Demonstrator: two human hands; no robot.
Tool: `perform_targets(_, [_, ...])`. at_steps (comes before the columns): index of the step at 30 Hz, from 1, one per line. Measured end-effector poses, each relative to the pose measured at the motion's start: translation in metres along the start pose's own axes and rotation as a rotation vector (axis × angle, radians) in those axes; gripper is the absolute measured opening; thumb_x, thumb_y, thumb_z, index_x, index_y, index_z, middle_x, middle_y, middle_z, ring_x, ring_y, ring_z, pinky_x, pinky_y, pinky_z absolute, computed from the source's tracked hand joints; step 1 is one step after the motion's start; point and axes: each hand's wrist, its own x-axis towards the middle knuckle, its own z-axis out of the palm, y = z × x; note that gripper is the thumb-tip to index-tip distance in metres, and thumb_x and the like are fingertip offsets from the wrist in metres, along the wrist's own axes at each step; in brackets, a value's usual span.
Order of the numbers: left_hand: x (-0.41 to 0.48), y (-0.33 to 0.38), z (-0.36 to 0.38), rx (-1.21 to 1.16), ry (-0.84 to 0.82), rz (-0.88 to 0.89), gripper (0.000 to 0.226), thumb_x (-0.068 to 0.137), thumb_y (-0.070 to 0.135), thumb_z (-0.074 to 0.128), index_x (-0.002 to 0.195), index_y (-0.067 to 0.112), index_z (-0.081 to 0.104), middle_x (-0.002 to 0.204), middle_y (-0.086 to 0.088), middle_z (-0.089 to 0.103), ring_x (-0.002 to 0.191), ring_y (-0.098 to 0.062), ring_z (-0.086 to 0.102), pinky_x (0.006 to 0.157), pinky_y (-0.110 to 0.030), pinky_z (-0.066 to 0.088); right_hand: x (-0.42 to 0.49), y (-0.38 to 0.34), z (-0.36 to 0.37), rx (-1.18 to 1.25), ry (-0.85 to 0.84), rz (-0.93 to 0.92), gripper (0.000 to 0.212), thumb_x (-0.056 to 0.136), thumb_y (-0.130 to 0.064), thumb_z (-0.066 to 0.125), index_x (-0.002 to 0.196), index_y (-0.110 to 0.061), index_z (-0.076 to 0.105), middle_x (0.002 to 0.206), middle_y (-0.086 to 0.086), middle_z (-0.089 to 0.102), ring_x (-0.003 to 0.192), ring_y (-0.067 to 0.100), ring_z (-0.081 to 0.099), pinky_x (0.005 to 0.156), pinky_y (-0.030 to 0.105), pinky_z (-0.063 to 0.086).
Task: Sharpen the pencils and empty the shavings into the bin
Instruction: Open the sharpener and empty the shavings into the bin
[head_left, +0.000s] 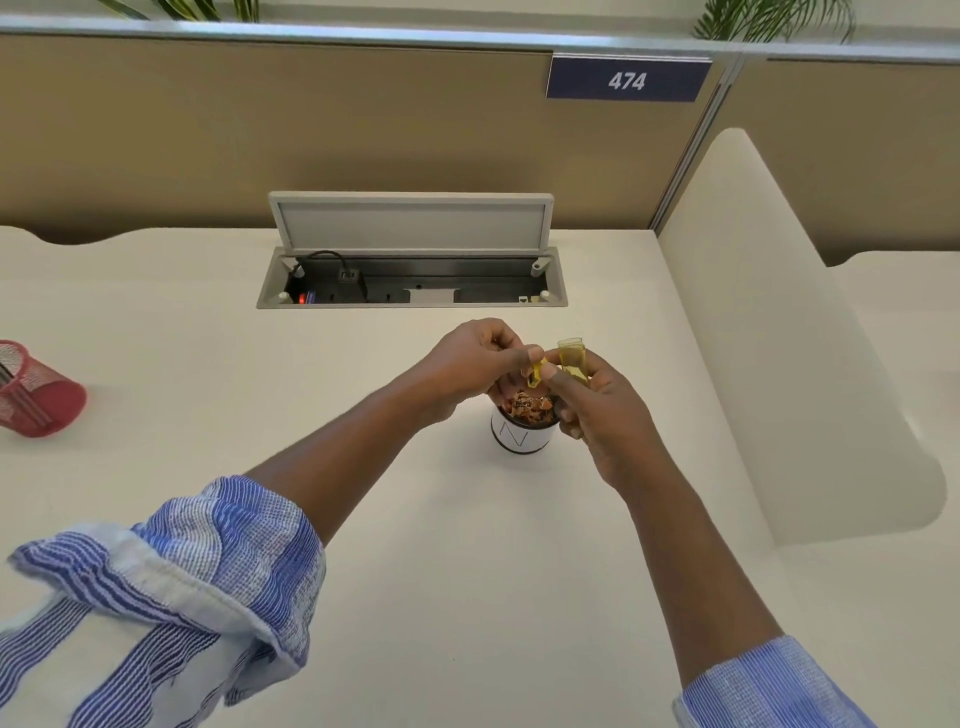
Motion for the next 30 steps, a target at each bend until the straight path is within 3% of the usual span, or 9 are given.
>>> perform_targets(5, [-0.002,-0.013,0.004,-0.113,0.052,0.016,0.028,0.097,0.021,0.071,0.113,-0.002,0.068,0.089,-0.015,0.073,0.08,-0.026,0.067,0.075,-0.038,0.058,0.003,0.003,0.0,0.049,0.078,0.027,0.02,0.095,-0.03,0.073,0.111,-0.019,0.069,0.075,-0.007,0.068,0.057,0.007,0.046,0.051,0.018,0.042])
perform_targets(9, [-0.003,-0.027,0.012,-0.088,0.13,0.0,0.026,0.091,0.025,0.078,0.098,0.0,0.074,0.085,-0.011,0.075,0.072,-0.018,0.066,0.066,-0.03,0.056,0.002,0.005,0.001,-0.005,0.09,-0.032,0.015,0.096,-0.027,0.072,0.109,-0.02,0.067,0.069,-0.015,0.069,0.053,0.0,0.055,0.048,0.014,0.043])
perform_targets(14, [-0.002,-0.034,0.018,-0.128,0.196,-0.011,0.022,0.094,0.022,0.076,0.095,0.0,0.075,0.08,-0.008,0.074,0.065,-0.013,0.063,0.06,-0.026,0.055,0.001,0.007,0.002,-0.097,0.131,-0.077,0.016,0.095,-0.029,0.072,0.11,-0.023,0.068,0.091,-0.005,0.073,0.073,0.001,0.065,0.058,0.014,0.049])
perform_targets(18, [-0.003,-0.033,0.025,-0.018,0.282,0.056,0.015,0.094,0.021,0.072,0.088,0.007,0.074,0.078,-0.005,0.072,0.067,-0.01,0.062,0.061,-0.023,0.053,0.002,0.009,0.003,-0.172,0.147,-0.132,0.013,0.094,-0.029,0.074,0.105,-0.028,0.066,0.095,-0.005,0.075,0.083,0.001,0.069,0.057,0.012,0.05])
perform_targets(21, [-0.003,-0.03,0.027,0.049,0.28,0.095,0.013,0.095,0.019,0.068,0.087,0.008,0.071,0.078,-0.002,0.068,0.07,-0.011,0.059,0.061,-0.025,0.05,0.004,0.009,0.002,-0.202,0.141,-0.143,0.013,0.094,-0.03,0.073,0.104,-0.03,0.066,0.097,-0.006,0.075,0.092,0.008,0.071,0.063,0.016,0.051])
perform_targets(27, [-0.002,-0.028,0.026,0.123,0.227,0.106,0.008,0.092,0.017,0.063,0.085,0.013,0.063,0.075,0.002,0.059,0.068,-0.01,0.051,0.059,-0.023,0.043,0.007,0.011,-0.001,-0.227,0.123,-0.181,0.013,0.094,-0.029,0.074,0.103,-0.032,0.066,0.094,-0.011,0.076,0.089,0.004,0.072,0.065,0.015,0.054])
perform_targets(30, [-0.002,-0.03,0.027,0.122,0.255,0.082,0.008,0.091,0.016,0.064,0.084,0.011,0.062,0.077,-0.001,0.058,0.07,-0.013,0.051,0.06,-0.026,0.044,0.01,0.015,-0.003,-0.277,0.151,-0.236,0.015,0.093,-0.029,0.073,0.106,-0.029,0.065,0.096,-0.008,0.075,0.093,0.011,0.071,0.076,0.026,0.059])
